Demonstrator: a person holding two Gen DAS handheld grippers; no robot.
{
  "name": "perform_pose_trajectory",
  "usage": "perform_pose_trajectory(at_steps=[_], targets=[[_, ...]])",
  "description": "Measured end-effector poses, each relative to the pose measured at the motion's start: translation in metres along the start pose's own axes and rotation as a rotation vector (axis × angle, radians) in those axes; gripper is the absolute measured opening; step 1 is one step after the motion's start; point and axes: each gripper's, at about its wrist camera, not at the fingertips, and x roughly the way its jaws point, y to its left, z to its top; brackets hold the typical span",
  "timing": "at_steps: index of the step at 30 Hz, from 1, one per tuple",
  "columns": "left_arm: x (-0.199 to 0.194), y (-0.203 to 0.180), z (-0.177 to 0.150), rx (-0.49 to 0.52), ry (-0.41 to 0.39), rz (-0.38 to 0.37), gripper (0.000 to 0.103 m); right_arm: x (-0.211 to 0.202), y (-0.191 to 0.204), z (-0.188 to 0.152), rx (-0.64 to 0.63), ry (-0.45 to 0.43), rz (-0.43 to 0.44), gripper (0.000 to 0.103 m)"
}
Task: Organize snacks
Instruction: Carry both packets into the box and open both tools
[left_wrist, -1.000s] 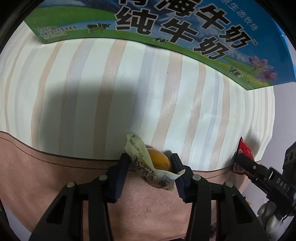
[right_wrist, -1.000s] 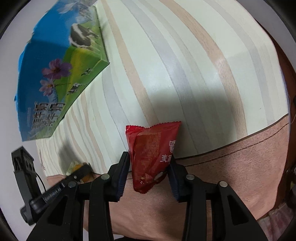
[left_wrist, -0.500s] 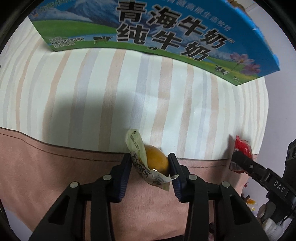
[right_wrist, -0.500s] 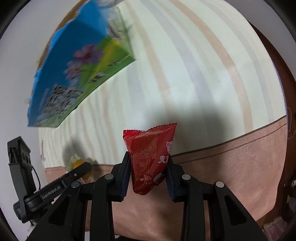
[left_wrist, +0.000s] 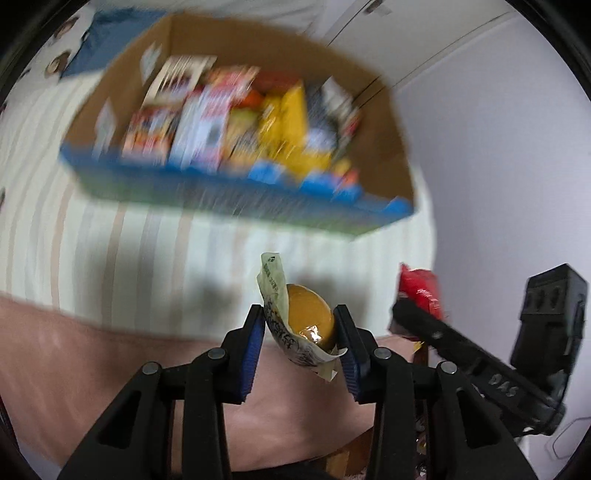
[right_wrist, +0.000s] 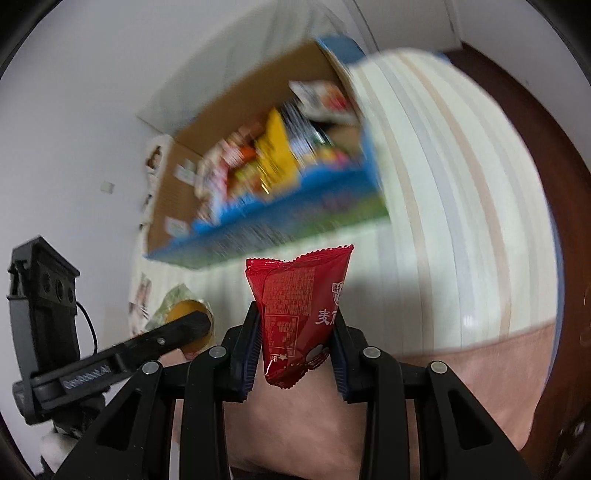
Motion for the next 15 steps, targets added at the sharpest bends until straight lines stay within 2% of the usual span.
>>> perform_pose_trajectory(at_steps=[1,3,7,12,15], targets=[[-0.008,-0.009,0.012,0.017,-0.015,-0.02,0.035,-0.005,0.005,0.008,-0.013,-0.012,0.005,0.036],[-0.03,-0.005,0.039,0.035,-0.032,-0.032,0.035,-0.015,0.014,0.03,-0.046,-0.038,0.005,0.036],[-0.045,-0.008,0.093,0.078,-0.065,-0.003,0.035,-0.01,0.038,0.076,-0.107,-0.075,-0.039,0.036],[-0.024,-0.001,0.151,0.081,-0.042,0.054,0.035,0.021,0.044,0.132,-0.156,-0.04,-0.138,0.036],[-0.003,0.006,0.175,0.082,0.0,0.095,0.035,0.046,0.04,0.158,-0.154,-0.002,-0.179,0.036]])
